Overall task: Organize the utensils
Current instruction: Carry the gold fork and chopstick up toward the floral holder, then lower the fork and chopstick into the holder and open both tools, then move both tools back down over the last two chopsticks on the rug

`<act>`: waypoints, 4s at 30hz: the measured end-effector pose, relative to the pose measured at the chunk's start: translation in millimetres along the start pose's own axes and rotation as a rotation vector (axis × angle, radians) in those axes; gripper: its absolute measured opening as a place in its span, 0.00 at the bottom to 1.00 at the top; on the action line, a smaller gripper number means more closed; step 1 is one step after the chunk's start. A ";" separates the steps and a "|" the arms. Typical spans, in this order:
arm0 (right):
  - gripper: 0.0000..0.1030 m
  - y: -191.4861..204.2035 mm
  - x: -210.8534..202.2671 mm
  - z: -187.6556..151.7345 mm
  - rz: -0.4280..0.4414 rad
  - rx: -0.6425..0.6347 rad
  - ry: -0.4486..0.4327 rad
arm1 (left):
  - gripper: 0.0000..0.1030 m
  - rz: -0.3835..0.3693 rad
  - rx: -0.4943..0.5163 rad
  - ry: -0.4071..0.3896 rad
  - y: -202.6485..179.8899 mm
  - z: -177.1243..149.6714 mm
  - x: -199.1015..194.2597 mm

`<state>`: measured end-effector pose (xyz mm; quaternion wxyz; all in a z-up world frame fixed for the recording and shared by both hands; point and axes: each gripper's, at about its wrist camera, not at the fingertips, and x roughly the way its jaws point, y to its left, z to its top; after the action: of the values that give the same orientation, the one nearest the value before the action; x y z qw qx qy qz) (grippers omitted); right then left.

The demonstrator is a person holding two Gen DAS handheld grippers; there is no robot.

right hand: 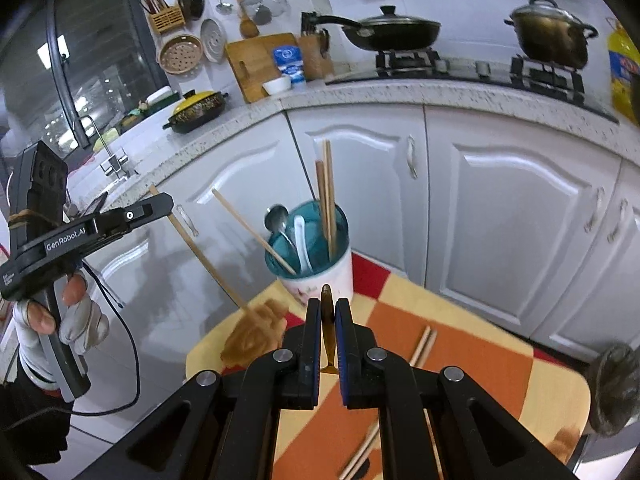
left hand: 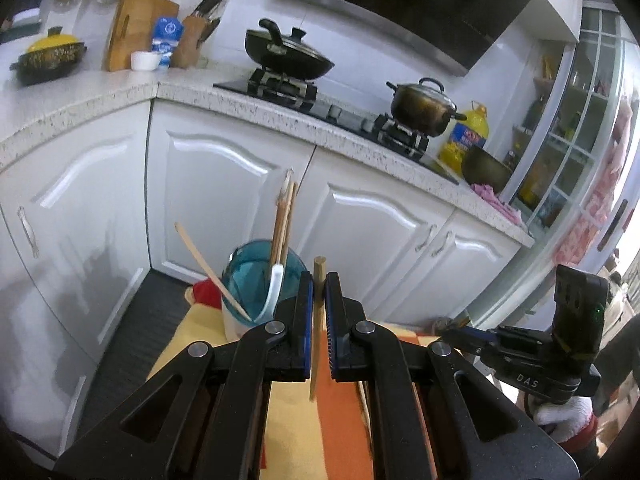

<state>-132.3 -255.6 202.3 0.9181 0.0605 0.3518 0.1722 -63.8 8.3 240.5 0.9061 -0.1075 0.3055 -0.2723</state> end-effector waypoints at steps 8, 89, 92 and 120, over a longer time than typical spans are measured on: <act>0.06 6.8 10.1 45.0 0.009 -0.032 -0.037 | 0.04 0.019 0.023 -0.096 -0.8 39.6 -16.8; 0.32 -29.9 72.8 -54.1 -0.136 0.136 0.187 | 0.49 0.197 0.046 0.239 -14.4 -96.4 108.6; 0.32 -36.5 71.5 -65.8 -0.147 0.152 0.204 | 0.49 0.197 0.052 0.256 -16.7 -103.6 112.2; 0.07 -101.0 134.9 -112.8 -0.208 0.283 0.337 | 0.49 0.176 0.027 0.389 -17.8 -152.5 149.8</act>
<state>-86.5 -302.6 10.4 0.8417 0.1225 0.5248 0.0332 -65.1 -94.5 52.3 0.8516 -0.0134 0.4793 -0.2117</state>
